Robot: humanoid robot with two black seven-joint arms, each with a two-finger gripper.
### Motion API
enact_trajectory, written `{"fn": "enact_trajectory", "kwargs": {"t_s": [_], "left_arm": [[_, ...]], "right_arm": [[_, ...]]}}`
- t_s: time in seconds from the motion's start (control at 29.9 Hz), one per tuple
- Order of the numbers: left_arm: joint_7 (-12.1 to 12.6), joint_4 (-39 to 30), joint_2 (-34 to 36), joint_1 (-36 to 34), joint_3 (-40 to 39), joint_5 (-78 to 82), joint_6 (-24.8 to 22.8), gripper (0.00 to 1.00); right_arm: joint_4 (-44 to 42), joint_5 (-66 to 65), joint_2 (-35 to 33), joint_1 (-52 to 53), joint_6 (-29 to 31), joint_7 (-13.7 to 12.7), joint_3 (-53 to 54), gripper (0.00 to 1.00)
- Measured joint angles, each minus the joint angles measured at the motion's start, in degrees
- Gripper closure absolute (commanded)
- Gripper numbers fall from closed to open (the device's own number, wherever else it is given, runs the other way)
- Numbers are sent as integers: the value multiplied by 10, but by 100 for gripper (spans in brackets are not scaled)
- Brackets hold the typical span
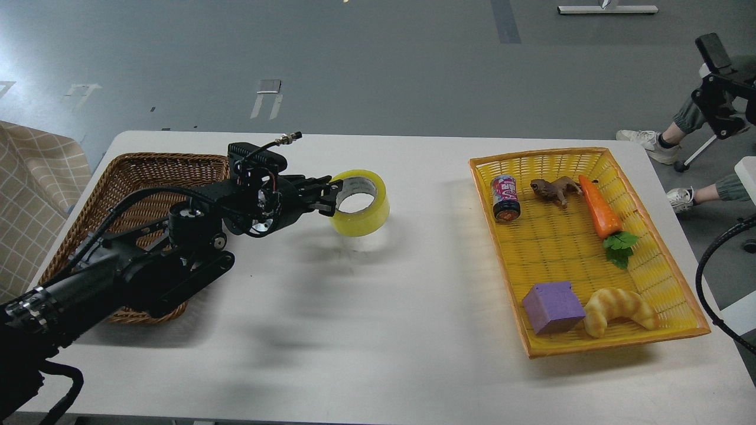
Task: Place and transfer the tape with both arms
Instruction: 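Lift the tape roll and lower it into the wicker basket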
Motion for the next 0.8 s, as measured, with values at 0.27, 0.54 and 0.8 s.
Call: {"fn": "enact_trajectory", "kwargs": {"t_s": [0.27,0.54,0.8], "left_arm": [[-8,-10,93,-47,0,-64,0,100],[-11,-9,189,-47,-4,-83,15,100],[-69,-1,301,-36,8,-90,30,100]], "right_arm": [[0,0,-1,1,0,0,0,1],[-1,0,-1,9,-3,0,1,1],[-1,0,0,11,-4,0,1,1]]}}
